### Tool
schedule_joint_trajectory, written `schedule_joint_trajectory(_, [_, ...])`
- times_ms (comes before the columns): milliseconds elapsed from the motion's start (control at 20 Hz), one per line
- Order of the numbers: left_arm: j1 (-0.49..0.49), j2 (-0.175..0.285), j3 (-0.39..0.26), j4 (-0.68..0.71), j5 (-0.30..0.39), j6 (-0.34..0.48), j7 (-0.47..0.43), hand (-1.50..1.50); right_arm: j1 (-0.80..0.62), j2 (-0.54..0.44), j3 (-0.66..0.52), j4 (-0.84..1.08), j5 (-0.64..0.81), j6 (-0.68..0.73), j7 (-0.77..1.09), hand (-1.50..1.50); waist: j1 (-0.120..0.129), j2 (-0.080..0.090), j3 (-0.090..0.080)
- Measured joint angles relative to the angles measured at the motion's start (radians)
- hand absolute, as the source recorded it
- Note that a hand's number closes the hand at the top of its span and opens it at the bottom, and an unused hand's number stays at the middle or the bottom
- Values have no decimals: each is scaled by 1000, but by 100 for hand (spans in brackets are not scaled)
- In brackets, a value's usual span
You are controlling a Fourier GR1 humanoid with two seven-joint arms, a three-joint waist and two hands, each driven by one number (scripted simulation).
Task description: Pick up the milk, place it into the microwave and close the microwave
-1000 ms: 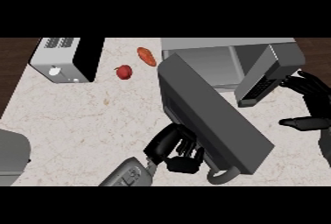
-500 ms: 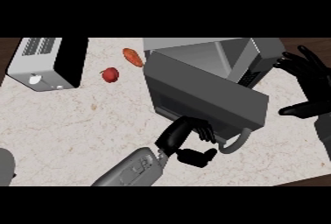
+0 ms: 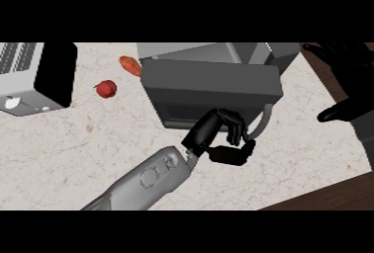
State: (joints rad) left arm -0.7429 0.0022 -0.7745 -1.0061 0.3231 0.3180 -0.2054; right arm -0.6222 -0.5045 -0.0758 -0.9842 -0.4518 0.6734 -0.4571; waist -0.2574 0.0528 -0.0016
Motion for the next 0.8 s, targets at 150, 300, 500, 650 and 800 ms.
schedule_joint_trajectory(150, [-55,-1,12,31,39,18,-13,150,-23,2,2,-24,-31,10,32,-150,-27,7,0])
schedule_joint_trajectory(300, [-105,-2,21,61,74,37,-22,150,-45,-3,3,-40,-59,27,63,-150,-49,13,1])
schedule_joint_trajectory(500, [-171,-2,36,102,113,57,-34,150,-70,-7,5,-57,-94,48,99,-150,-77,25,3])
schedule_joint_trajectory(650, [-215,-2,48,133,139,71,-40,150,-87,-14,3,-67,-120,63,123,-150,-99,32,4])
schedule_joint_trajectory(800, [-253,-2,57,161,165,81,-46,150,-106,-22,2,-74,-144,78,145,-150,-115,39,5])
